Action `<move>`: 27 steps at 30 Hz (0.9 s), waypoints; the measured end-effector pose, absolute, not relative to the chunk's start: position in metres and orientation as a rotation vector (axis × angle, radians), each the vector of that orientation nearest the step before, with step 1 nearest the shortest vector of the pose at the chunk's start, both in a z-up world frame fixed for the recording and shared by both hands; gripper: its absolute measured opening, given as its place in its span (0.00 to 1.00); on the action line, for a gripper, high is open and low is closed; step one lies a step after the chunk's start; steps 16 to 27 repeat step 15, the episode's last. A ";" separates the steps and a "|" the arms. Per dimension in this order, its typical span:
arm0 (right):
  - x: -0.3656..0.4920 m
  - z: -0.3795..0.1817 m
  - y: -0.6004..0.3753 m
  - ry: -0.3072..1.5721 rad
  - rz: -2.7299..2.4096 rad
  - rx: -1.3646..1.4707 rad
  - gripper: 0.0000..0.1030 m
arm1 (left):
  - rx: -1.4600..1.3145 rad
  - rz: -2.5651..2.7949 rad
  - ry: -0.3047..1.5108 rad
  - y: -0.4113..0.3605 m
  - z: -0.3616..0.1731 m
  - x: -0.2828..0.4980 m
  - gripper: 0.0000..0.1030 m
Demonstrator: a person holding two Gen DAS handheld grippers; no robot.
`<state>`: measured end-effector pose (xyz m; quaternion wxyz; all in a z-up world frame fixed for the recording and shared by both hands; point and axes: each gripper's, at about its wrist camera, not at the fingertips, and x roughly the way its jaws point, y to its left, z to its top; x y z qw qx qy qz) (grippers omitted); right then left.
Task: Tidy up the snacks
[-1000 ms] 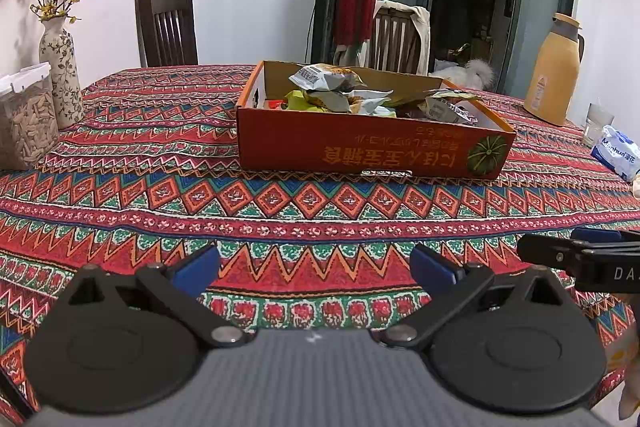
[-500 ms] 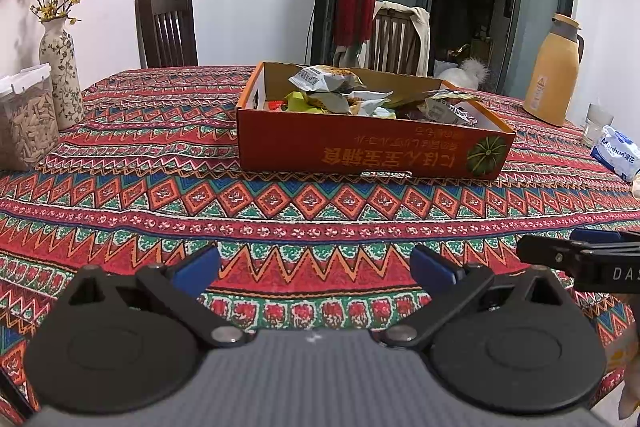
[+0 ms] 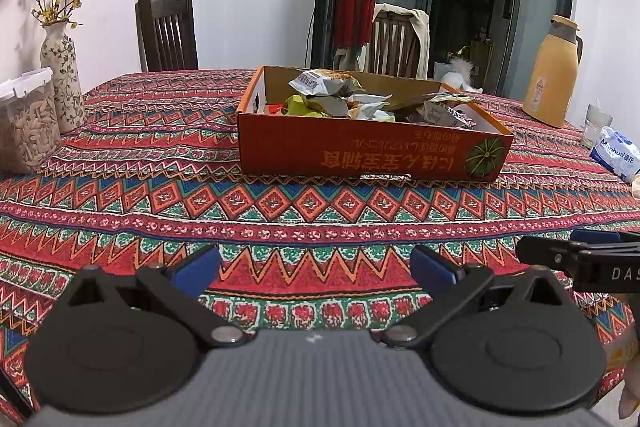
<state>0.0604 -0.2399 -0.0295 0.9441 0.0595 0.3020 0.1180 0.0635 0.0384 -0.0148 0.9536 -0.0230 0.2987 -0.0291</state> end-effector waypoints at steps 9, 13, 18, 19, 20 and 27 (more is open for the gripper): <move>0.060 -0.030 -0.240 0.617 0.241 0.121 1.00 | -0.045 -0.069 0.589 0.039 -0.013 0.061 1.00; 0.059 -0.030 -0.240 0.617 0.240 0.122 1.00 | -0.048 -0.076 0.581 0.039 -0.013 0.061 1.00; 0.059 -0.030 -0.240 0.618 0.239 0.123 1.00 | -0.047 -0.076 0.583 0.039 -0.013 0.061 1.00; 0.059 -0.030 -0.240 0.618 0.239 0.123 1.00 | -0.047 -0.076 0.583 0.039 -0.013 0.061 1.00; 0.059 -0.030 -0.240 0.618 0.239 0.123 1.00 | -0.047 -0.076 0.583 0.039 -0.013 0.061 1.00; 0.059 -0.030 -0.240 0.618 0.239 0.123 1.00 | -0.047 -0.076 0.583 0.039 -0.013 0.061 1.00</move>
